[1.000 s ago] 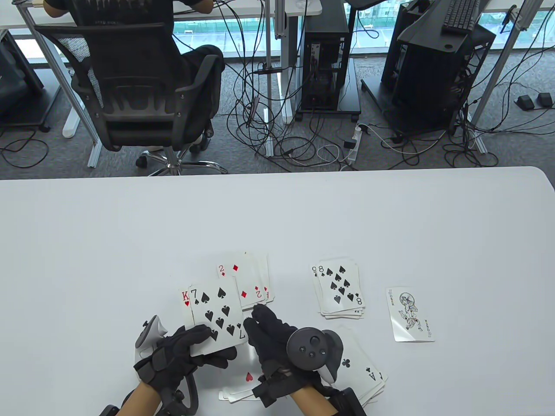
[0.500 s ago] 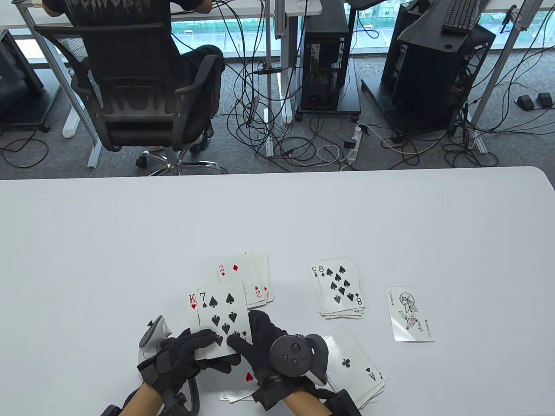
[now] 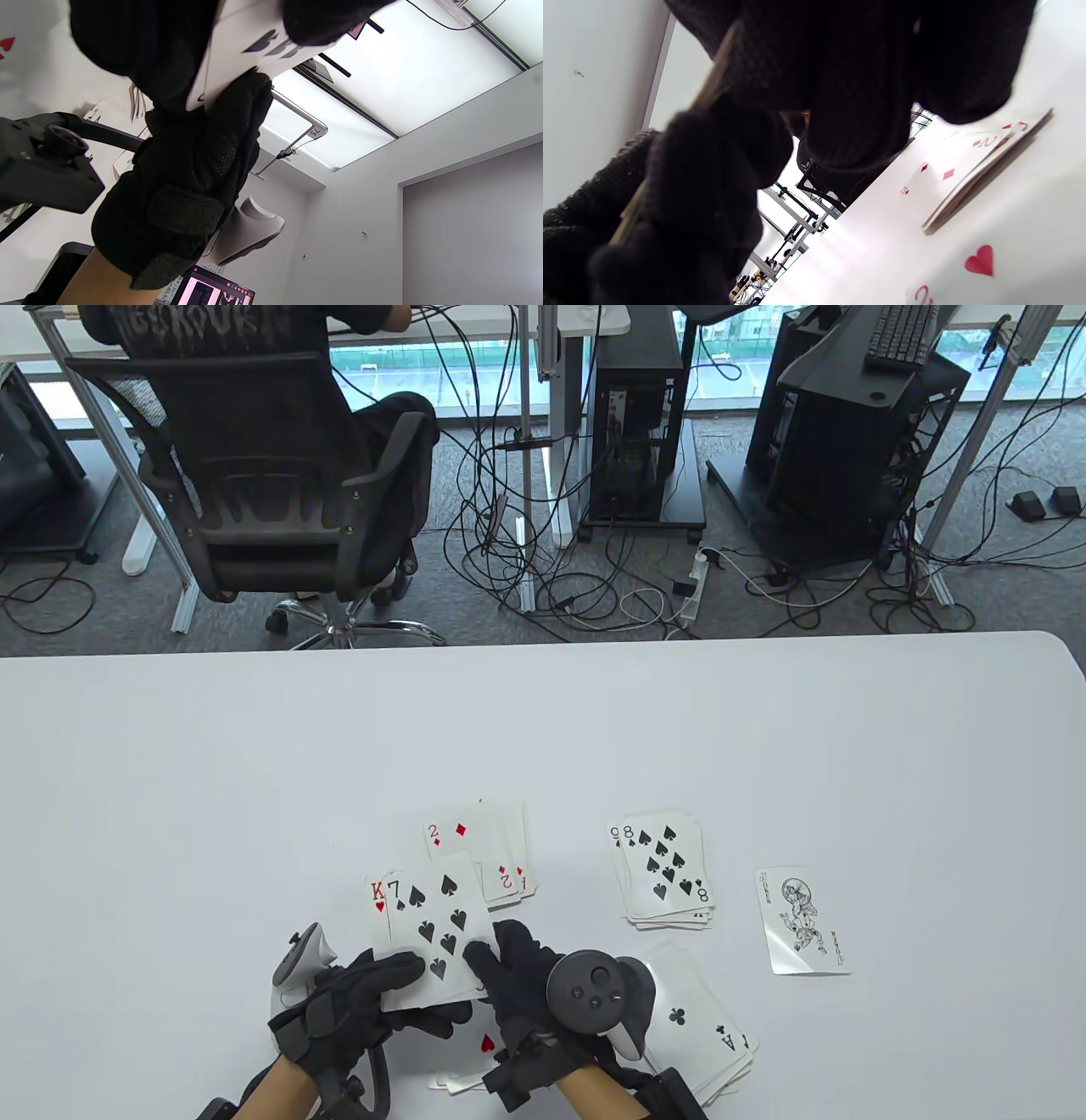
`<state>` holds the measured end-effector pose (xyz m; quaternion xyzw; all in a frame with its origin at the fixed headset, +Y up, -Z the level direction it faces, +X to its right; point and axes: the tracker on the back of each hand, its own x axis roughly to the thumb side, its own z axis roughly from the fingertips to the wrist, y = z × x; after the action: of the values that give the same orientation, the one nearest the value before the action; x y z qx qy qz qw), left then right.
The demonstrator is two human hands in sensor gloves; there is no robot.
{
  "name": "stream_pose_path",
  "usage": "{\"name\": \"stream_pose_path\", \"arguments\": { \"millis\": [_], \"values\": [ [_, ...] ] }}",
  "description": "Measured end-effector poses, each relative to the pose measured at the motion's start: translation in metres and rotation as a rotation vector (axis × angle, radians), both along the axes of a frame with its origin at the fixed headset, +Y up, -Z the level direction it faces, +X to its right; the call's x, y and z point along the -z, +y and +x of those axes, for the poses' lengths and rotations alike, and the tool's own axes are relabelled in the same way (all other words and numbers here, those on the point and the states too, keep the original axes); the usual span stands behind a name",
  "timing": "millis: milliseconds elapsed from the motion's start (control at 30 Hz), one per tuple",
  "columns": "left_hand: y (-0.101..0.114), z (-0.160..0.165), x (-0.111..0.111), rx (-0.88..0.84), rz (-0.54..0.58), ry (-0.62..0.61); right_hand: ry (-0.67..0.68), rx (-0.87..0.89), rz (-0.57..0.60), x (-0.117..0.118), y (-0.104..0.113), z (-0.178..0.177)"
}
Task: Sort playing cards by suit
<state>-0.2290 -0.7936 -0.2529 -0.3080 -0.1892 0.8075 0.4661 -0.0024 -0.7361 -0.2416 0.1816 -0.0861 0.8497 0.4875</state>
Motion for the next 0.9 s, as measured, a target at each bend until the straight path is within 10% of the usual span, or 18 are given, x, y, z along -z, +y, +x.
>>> {"name": "stream_pose_path", "arguments": {
  "millis": [500, 900],
  "values": [
    [0.005, -0.003, 0.001, -0.019, 0.022, 0.031, -0.222, 0.084, 0.009, 0.026, 0.029, 0.057],
    [0.005, -0.004, 0.001, -0.026, 0.017, 0.036, -0.407, -0.313, -0.169, 0.077, 0.029, 0.133]
  ]
}}
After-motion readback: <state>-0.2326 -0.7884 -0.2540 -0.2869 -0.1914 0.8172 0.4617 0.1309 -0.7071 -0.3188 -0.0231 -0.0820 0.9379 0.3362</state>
